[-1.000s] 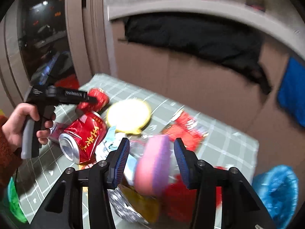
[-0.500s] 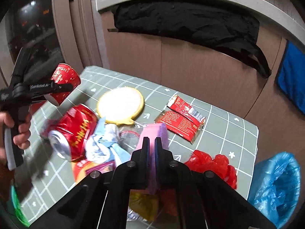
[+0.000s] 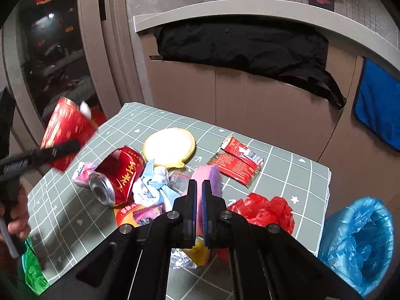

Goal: Collect trash
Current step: 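Lift the red cup with the left gripper while the right gripper lifts the purple sponge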

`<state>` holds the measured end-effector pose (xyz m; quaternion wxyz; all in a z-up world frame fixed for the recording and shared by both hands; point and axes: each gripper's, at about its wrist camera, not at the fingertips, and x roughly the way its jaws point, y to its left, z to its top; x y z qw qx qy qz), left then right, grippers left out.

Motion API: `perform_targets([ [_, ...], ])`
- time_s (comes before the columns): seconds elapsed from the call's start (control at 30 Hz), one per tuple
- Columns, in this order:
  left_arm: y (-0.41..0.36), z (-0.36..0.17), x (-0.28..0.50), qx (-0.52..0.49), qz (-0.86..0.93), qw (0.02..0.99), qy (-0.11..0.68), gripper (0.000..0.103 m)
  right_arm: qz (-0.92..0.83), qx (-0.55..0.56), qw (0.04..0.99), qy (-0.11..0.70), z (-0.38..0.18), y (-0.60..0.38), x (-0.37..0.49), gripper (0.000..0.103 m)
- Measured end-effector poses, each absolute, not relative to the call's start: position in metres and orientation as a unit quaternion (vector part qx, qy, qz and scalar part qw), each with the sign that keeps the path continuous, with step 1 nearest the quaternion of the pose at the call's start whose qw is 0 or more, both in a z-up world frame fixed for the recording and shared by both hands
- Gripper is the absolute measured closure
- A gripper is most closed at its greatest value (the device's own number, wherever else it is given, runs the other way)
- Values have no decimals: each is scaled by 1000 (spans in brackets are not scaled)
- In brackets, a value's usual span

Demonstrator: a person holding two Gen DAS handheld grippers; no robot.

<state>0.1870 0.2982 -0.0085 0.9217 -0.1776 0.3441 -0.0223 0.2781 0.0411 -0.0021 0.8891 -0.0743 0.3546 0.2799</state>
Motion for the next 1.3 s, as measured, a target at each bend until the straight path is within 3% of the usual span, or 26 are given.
perform_targets([
  [0.1,275,-33,171,-147,-39,913,379,49,278,-85,888,357,-9,40,279,93],
  [0.17,268,-45,163,-130,-37,910,393,49,283,-91,883,363,-14,44,280,79],
  [0.4,274,-61,145,-202,-48,897,391,49,277,-122,877,373,-35,72,287,76],
  [0.5,278,-50,139,-206,-47,905,369,48,281,-127,866,394,-45,78,294,68],
  [0.77,268,-18,142,-153,-5,931,330,48,292,-95,878,367,-25,62,285,85],
  [1.03,261,6,153,-162,23,943,290,48,300,-83,893,325,9,43,275,85],
  [1.3,255,2,159,-162,15,938,306,48,322,-44,888,324,14,23,265,86],
])
